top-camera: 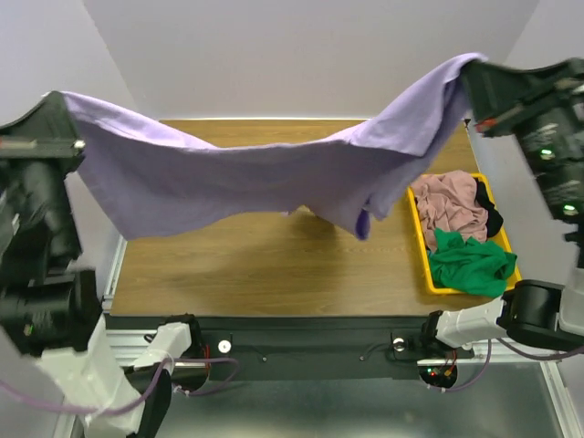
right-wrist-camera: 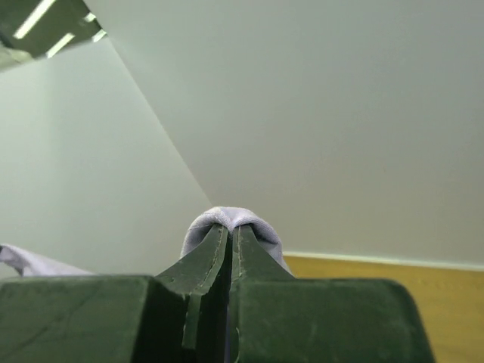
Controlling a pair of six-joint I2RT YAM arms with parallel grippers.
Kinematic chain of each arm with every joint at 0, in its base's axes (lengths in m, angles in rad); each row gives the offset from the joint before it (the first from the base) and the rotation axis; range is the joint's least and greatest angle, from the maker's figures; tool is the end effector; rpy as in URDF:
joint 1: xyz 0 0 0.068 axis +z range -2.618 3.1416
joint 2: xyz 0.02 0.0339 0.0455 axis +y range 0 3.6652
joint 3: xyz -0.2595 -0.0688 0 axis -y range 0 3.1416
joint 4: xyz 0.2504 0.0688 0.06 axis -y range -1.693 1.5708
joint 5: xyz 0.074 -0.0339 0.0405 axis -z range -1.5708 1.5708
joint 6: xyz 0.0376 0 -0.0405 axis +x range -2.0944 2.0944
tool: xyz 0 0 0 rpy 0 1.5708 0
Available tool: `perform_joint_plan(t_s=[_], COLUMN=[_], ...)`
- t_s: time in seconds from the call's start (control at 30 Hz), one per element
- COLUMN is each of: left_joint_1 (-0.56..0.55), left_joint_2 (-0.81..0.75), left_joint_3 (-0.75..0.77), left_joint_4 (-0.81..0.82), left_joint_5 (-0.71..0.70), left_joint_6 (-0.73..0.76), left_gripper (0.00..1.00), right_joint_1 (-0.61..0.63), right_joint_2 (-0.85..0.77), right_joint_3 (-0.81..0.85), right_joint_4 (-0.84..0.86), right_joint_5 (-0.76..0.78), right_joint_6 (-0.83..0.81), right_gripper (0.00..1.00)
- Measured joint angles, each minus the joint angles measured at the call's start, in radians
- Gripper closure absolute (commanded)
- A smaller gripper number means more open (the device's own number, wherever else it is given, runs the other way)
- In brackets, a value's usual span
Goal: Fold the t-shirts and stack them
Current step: Flatten the tshirt out
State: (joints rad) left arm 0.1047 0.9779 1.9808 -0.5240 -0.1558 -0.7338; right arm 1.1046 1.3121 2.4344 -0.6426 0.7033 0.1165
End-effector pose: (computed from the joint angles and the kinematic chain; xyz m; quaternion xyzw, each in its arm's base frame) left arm 0.0568 0.0118 0.6233 -0.2715 0.4457 -0.2252 0.8227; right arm 0.0663 0.0777 0.6634 0.0282 0.5685 0.3137 0.7600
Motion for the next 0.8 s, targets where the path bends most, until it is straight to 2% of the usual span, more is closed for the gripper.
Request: perform_joint_plan(t_s=[0.13, 0.33, 0.5, 0.57, 0.7, 0.8], left_joint_1=[0.000, 0.000, 0.000, 0.000, 0.000, 0.000], left_joint_2=[-0.014, -0.002, 0.074, 0.136, 0.298, 0.428], left_joint_3=[0.171, 0.163, -0.039, -0.130, -0.284, -0.390], left_joint_4=[-0.012, 0.021, 0.095, 0.113, 0.170, 0.214], left_joint_5=[0.013, 0.029, 0.035, 0.030, 0.001, -0.025], left_joint_6=[0.007, 0.008, 0.006, 0.007, 0.008, 0.008], left_gripper=[1.00, 1.00, 1.00, 1.00, 1.00, 1.00], right_joint_1=[0.000, 0.000, -0.004, -0.044, -0.250, -0.409], right_joint_2=[-0.029, -0.024, 0.056, 0.116, 0.265, 0.403], right_joint_3=[0.040, 0.016, -0.106, -0.182, -0.296, -0.412], right_joint_4=[0.072, 0.262, 0.512, 0.602, 0.673, 0.679], right_joint_5=[-0.063, 0.022, 0.180, 0.210, 0.213, 0.193], right_joint_6=[-0.117, -0.312, -0.549, -0.611, -0.606, -0.536], right_gripper=[1.00, 1.00, 0.99, 1.00, 1.00, 1.00])
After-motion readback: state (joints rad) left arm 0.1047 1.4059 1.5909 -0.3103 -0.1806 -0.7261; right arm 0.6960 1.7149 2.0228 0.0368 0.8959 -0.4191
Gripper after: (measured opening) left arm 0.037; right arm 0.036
